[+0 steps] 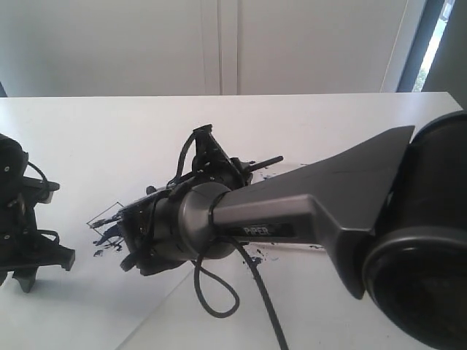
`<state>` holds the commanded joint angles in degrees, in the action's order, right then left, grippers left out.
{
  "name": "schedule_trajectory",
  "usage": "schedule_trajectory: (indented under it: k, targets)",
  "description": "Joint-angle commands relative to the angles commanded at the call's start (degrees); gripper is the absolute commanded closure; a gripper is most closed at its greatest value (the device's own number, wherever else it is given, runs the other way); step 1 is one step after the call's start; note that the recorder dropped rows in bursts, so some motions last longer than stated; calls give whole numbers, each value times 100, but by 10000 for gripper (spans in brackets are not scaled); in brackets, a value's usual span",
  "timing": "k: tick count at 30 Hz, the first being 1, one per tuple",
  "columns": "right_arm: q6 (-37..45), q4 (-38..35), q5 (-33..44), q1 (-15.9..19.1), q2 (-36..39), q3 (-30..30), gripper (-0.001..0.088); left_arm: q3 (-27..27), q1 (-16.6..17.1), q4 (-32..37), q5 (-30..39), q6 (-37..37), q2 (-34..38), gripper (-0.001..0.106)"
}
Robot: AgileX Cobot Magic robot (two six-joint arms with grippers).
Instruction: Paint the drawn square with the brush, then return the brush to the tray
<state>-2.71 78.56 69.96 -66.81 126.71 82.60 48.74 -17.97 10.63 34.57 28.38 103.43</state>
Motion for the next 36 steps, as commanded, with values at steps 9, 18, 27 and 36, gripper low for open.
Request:
schedule_trajectory:
  k: [9, 18, 27, 36]
  targets:
    - [40, 547, 0, 414, 394, 0, 868, 0, 0, -58, 71, -10, 0, 574]
    - [40, 498, 0, 612, 394, 12, 868, 0, 0, -104, 23, -10, 0, 574]
    - [107, 100, 0, 101, 394, 12, 868, 0, 0, -119, -13, -10, 0, 574]
    - [123, 127, 0, 101, 394, 2, 868, 0, 0, -119, 20, -23, 0, 574]
